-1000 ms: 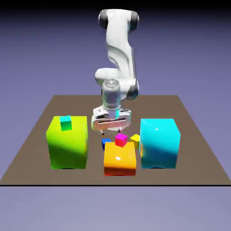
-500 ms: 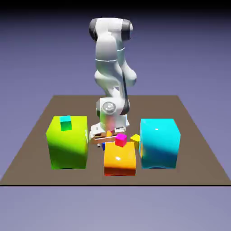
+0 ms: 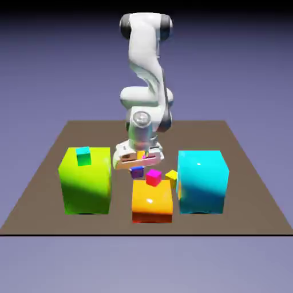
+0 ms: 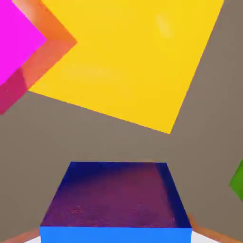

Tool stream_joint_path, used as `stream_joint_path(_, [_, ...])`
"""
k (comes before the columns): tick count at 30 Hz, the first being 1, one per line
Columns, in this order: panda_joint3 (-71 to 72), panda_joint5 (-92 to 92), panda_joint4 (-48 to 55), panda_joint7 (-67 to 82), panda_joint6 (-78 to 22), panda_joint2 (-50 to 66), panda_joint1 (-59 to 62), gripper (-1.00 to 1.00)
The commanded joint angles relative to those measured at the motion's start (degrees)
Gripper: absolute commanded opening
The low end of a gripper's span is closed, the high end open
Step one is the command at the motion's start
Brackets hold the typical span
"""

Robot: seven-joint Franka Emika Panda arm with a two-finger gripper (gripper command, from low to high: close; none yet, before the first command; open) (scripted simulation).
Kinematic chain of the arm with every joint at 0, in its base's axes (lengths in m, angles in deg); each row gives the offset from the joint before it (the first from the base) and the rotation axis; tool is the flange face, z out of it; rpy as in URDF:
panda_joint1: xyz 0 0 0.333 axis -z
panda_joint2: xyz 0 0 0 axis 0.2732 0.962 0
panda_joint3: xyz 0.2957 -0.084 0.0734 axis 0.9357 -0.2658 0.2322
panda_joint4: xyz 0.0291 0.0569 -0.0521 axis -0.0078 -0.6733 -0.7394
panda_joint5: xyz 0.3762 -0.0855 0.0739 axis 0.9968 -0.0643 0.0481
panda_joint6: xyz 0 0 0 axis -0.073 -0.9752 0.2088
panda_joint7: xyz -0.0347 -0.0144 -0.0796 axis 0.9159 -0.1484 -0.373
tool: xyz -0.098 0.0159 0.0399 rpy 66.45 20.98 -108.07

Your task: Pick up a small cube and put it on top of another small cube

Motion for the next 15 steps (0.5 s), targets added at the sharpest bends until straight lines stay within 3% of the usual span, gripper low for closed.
stream_joint_path(1, [-0.53, -0.25, 1.83, 0.89, -2.47, -0.61, -0.88, -1.00])
stream_joint_path(15, [-29.50, -7.99, 28.40, 33.67, -21.77, -4.53, -16.72, -1.00])
